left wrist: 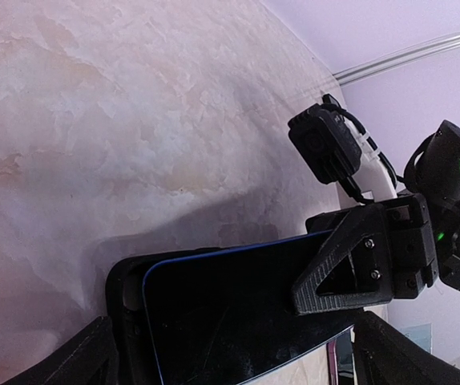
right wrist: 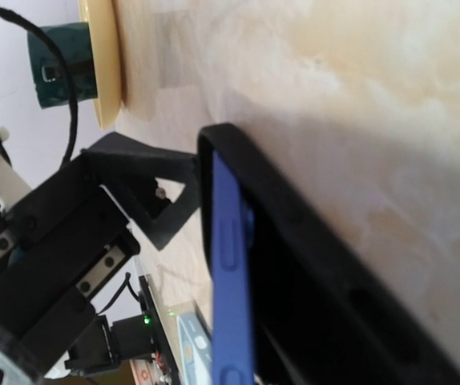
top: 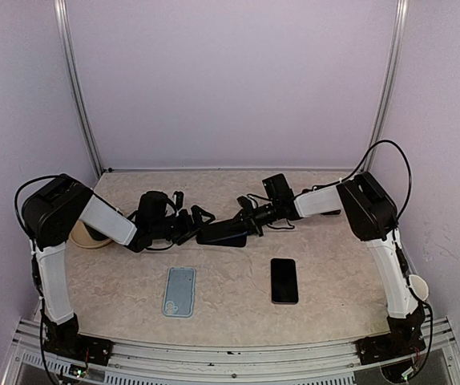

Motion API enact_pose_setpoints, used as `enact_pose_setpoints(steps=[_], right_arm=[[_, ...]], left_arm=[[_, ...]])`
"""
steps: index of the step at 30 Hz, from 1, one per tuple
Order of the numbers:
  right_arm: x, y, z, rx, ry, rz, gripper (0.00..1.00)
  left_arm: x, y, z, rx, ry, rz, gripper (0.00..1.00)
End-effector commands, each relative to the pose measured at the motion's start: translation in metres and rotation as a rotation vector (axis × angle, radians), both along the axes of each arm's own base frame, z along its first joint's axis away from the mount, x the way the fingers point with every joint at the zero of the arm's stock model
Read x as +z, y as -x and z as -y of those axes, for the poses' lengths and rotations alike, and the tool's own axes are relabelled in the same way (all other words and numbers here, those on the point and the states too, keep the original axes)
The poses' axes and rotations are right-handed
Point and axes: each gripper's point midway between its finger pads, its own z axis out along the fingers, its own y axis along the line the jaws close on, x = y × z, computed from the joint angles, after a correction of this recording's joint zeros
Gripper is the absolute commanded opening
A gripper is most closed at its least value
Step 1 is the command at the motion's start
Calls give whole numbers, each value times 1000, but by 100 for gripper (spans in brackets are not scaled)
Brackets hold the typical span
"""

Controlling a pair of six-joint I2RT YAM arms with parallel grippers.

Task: Put the phone into the phone case
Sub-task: Install the phone into the phone case.

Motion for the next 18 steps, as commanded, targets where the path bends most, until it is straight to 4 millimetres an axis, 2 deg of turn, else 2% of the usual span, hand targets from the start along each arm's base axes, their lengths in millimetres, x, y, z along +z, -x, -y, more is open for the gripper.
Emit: enact_pose_setpoints(steps=[1, 18], right_arm=[[-15, 9, -15, 19, 12, -21, 0], [-18, 10, -26, 31, -5, -32, 0]], left_arm=[[4, 19, 24, -91, 58, 6, 99], [5, 33, 29, -129, 101, 6, 99]])
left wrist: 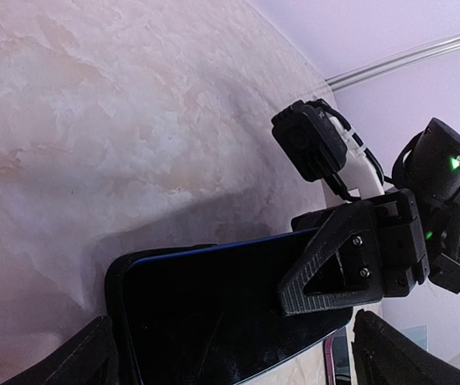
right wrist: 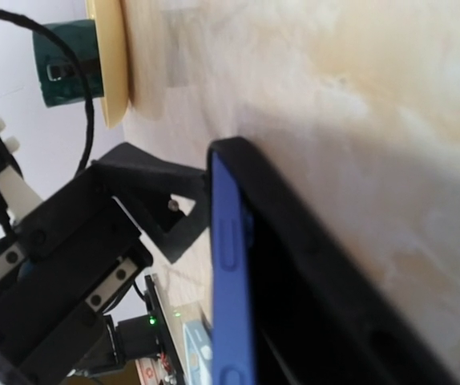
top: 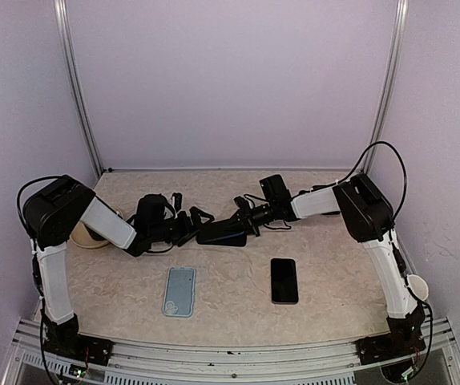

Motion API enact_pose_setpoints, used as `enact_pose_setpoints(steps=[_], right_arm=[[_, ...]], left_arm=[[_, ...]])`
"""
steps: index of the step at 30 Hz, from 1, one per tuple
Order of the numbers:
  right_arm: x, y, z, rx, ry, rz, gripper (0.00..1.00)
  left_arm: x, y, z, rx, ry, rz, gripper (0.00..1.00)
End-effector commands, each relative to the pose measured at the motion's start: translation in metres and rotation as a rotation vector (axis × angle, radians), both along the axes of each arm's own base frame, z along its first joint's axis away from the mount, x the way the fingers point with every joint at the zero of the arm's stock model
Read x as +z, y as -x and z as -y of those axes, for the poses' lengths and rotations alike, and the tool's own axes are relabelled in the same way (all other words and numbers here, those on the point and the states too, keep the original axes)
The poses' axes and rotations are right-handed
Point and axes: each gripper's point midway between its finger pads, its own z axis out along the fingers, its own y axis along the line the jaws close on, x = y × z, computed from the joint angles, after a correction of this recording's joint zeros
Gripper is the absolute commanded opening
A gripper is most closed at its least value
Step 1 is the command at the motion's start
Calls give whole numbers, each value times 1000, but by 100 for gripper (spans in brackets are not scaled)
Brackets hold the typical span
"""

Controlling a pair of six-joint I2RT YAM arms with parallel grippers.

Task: Put the phone into the phone case
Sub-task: Install the phone into the phone case.

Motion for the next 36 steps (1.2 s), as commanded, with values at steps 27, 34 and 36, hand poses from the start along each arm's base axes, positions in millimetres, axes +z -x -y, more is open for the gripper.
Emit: enact_pose_setpoints(steps=[27, 34, 36], right_arm=[[23, 13, -14, 54, -105, 96, 0], [41, 11, -6, 58, -153, 136, 0], [48, 11, -5, 63, -169, 153, 0]], left_arm=[[11, 32, 18, -119, 69, 3, 99], [7, 30, 9, -93, 45, -4, 99], [5, 29, 7, -87, 39, -6, 99]])
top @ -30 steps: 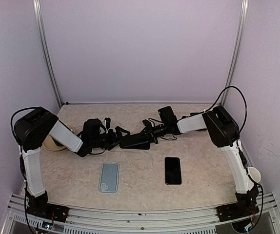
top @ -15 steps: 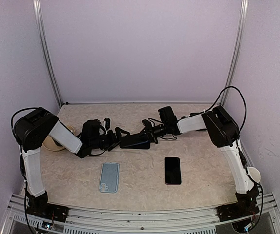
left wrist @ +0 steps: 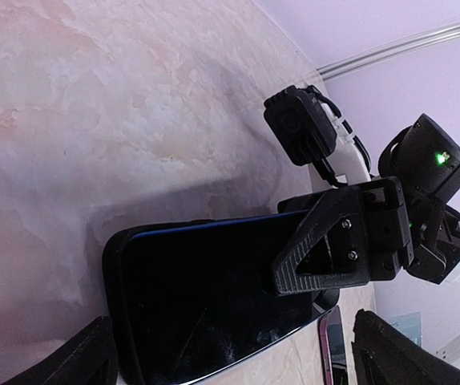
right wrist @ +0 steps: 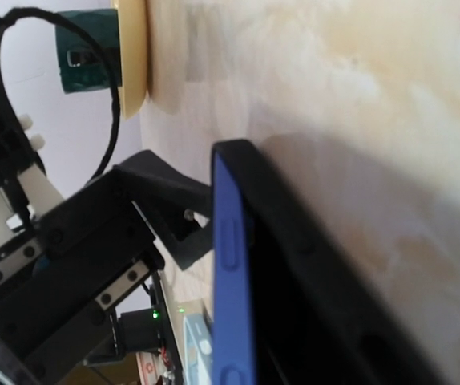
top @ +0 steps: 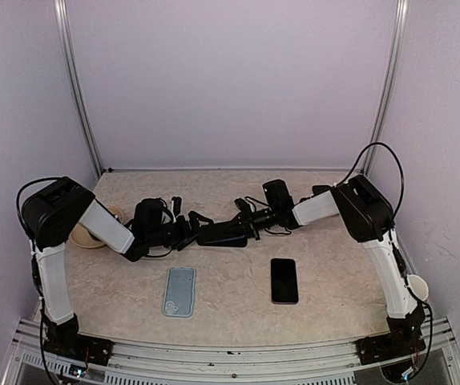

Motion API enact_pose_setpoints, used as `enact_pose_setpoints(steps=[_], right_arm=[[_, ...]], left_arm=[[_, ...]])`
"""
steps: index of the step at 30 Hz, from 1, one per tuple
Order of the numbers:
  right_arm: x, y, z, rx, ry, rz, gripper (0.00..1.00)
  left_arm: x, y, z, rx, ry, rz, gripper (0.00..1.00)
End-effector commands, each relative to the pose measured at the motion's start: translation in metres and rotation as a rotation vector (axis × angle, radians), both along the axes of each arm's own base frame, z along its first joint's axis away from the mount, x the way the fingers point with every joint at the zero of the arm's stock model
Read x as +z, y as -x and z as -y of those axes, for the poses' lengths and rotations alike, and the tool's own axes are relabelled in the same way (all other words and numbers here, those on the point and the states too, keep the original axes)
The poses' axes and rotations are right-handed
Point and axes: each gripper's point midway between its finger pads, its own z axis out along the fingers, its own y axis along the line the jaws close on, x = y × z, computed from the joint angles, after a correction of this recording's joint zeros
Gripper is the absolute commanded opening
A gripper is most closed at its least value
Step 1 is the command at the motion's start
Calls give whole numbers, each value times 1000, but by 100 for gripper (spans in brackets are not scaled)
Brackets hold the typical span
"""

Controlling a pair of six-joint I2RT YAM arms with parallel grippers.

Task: Put the phone into the phone case
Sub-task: Install the phone into the phone case.

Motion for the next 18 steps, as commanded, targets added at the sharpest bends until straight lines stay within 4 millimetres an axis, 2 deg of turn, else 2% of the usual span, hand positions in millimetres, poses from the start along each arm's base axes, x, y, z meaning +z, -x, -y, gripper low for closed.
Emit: enact_pose_setpoints(steps=[1, 4, 18], right_arm=[[54, 6, -6, 54, -107, 114, 0], [60, 7, -6, 60, -119, 128, 0], [80, 17, -1, 91, -150, 210, 0]], left_arm=[[8, 14, 9, -67, 20, -5, 99], [8, 15, 9, -73, 24, -6, 99], [38, 26, 22, -147, 88, 50, 99]])
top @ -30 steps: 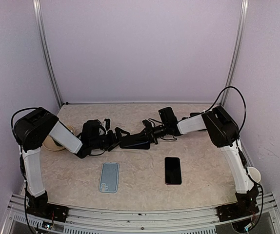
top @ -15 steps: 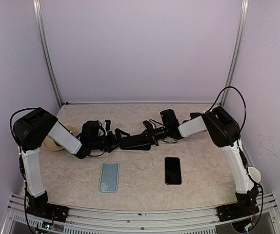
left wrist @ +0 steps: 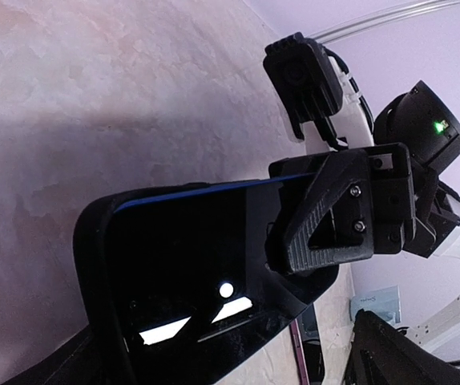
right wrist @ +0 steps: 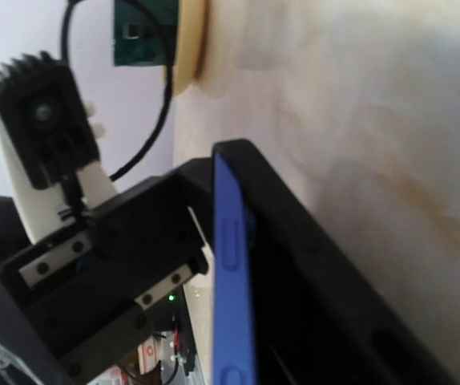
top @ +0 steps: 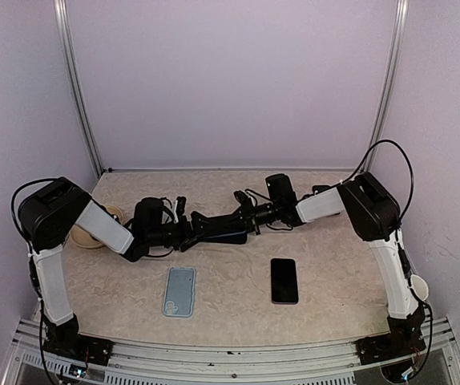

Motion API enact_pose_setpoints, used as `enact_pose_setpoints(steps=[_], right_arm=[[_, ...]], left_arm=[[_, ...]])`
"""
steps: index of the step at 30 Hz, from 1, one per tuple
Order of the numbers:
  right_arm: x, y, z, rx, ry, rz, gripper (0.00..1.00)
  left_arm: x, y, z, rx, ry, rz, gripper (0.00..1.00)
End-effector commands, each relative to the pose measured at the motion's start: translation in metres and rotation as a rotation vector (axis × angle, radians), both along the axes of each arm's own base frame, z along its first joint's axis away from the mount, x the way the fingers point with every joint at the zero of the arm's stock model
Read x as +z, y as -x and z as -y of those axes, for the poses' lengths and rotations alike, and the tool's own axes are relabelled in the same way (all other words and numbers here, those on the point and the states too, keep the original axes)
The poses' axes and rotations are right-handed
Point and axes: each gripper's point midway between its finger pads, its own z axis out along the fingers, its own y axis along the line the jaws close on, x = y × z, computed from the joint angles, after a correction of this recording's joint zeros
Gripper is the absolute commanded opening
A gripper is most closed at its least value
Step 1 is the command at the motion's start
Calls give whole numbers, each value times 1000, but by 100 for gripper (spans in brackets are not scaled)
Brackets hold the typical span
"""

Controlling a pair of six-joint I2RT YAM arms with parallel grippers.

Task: Put the phone into the phone case
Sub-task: Install the phone into the phone case.

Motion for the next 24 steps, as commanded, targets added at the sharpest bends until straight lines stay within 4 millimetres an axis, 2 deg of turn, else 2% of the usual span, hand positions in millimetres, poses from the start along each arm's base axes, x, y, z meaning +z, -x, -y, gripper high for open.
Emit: enact_pose_setpoints(steps=[1, 14, 24], right_arm=[[49, 9, -2, 55, -91, 138, 0], [57, 26, 3, 110, -114, 176, 0], [63, 41, -1, 169, -136, 207, 0]], left_arm=[[27, 10, 10, -62, 56, 56, 99], [49, 16, 20, -121, 123, 111, 99], [61, 24, 24, -166, 177, 136, 90]])
